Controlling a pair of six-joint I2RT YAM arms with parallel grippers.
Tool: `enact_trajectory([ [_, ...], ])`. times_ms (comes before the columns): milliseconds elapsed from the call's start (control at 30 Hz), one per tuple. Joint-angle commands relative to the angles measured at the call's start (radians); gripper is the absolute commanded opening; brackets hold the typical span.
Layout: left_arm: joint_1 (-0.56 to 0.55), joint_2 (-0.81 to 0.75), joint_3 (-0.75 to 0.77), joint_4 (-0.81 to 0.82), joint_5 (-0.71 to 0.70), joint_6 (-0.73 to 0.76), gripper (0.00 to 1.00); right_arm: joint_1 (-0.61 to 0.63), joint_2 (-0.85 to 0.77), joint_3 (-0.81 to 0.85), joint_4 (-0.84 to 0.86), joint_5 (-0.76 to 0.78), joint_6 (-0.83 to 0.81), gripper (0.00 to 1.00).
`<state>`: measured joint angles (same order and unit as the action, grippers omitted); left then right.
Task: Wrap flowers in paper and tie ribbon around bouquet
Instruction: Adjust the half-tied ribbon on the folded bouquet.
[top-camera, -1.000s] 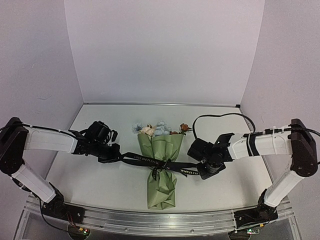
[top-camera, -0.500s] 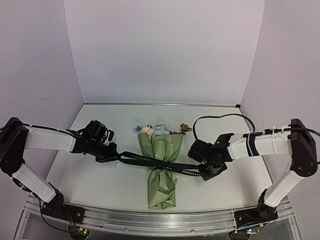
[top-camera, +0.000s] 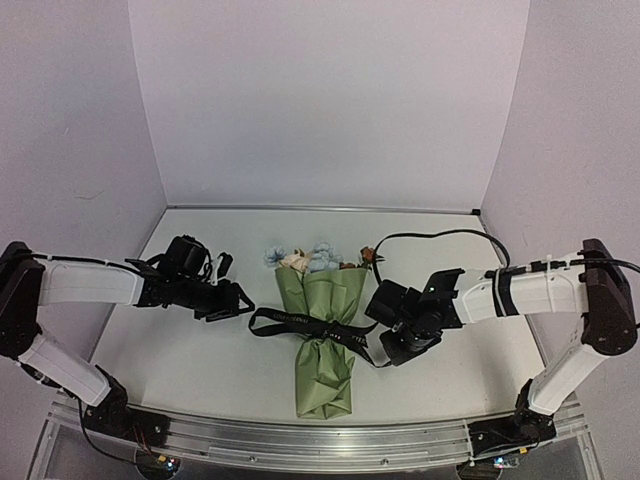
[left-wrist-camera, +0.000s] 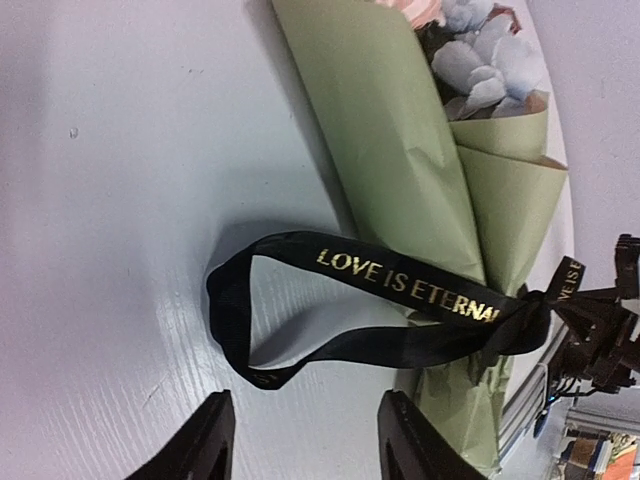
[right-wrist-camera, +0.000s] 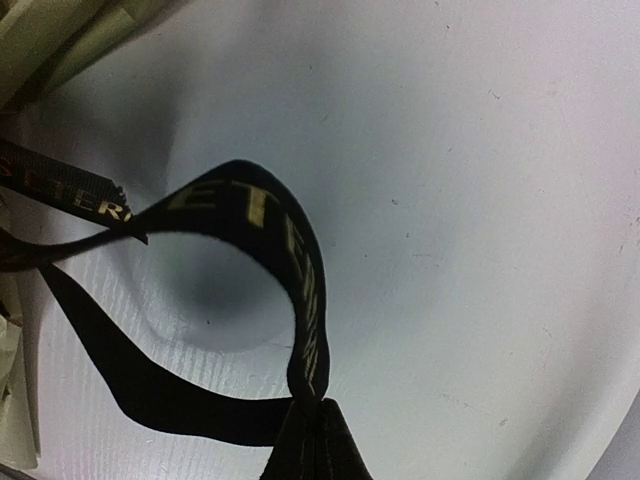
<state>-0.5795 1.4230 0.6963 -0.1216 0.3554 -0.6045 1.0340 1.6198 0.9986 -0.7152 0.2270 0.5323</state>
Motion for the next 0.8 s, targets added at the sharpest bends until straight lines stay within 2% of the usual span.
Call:
enact_trajectory([
  [0,-0.032,-0.119,-0.022,0.041,0.024,0.01,0.55,0.004,-0.029,0.034,0.017,-0.026,0.002,0.0],
  [100,-0.099,-0.113,-0.023,0.092,0.051,-0.016,0.55,0.004,-0.03,0.036,0.018,-0.039,0.002,0.0],
  [200,-0.165,-0.042,-0.006,0.159,0.062,-0.039,0.54,0.004,-0.031,0.041,0.017,-0.048,0.001,0.0],
  [433,-0.213,0.134,0.056,0.297,0.136,-0.087,0.56,0.005,-0.036,0.037,0.021,-0.057,0.001,0.0],
  [633,-0.218,0.206,0.088,0.371,0.143,-0.119,0.48,0.006,-0.045,0.031,0.02,-0.058,0.002,0.0],
  [767,-0.218,0.222,0.106,0.377,0.142,-0.123,0.36,0.007,-0.049,0.027,0.02,-0.058,0.001,0.0],
])
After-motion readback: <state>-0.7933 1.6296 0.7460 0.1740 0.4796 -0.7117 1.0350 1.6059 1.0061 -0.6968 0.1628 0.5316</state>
